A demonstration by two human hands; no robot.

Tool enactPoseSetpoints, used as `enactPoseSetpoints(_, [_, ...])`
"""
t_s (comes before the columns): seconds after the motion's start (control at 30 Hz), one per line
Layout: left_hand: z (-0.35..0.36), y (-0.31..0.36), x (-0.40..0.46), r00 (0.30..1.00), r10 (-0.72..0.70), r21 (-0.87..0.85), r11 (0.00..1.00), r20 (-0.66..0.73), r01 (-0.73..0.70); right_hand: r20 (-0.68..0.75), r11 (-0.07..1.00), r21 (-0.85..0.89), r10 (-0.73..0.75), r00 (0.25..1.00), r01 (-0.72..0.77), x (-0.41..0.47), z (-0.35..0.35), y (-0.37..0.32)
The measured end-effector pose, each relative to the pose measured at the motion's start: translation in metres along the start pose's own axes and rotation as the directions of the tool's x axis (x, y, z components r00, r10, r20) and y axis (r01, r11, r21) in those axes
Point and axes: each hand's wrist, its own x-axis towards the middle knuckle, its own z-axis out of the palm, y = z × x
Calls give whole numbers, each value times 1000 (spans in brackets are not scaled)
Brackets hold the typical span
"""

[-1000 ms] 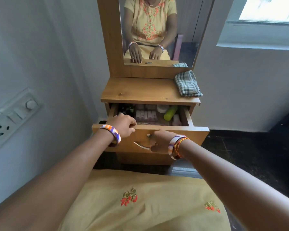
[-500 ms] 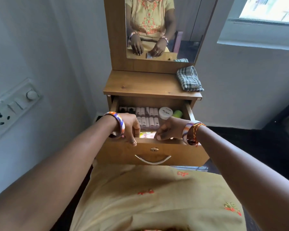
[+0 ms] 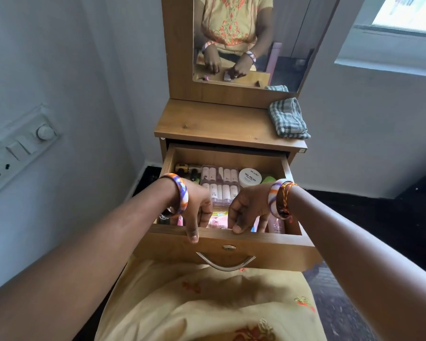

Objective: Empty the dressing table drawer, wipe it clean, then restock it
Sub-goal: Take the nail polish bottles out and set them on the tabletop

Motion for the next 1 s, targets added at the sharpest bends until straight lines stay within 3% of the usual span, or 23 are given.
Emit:
enactPoseSetpoints(0.1, [-12, -5, 1, 994, -13, -105, 994, 110, 25, 84, 1000, -17, -16, 996, 17, 10, -9, -3])
enactPoseSetpoints(0.17, [-24, -15, 4, 992, -23, -242, 969, 125, 53, 46, 999, -10, -32, 998, 33, 19, -13, -5])
enactPoseSetpoints(0.27, [-46, -36, 19, 960, -164, -356, 932, -229, 74, -274, 983, -127, -160, 948, 129, 40, -23, -11])
enactPoseSetpoints(0.33, [-51, -46, 35, 847, -295, -258, 946, -442, 195, -479, 950, -279, -263, 838, 139, 56, -32, -18])
enactPoseSetpoints(0.4, [-46, -47, 48, 769, -356, -166, 934, -531, 317, -581, 928, -342, -335, 742, 150, 74, -37, -25])
enactPoseSetpoints(0.5, [-38, -46, 63, 732, -408, -145, 906, -545, 397, -579, 878, -446, -430, 693, 172, 97, -37, -36])
enactPoseSetpoints(0.73, [-27, -47, 79, 688, -414, -153, 900, -596, 409, -517, 799, -598, -438, 735, 56, 119, -29, -44])
enactPoseSetpoints(0.9, [-28, -47, 79, 631, -411, -184, 901, -658, 394, -534, 797, -599, -470, 703, 78, 123, -33, -37])
enactPoseSetpoints(1.0, [-34, -48, 75, 603, -422, -219, 897, -677, 383, -590, 832, -532, -497, 637, 157, 122, -33, -30])
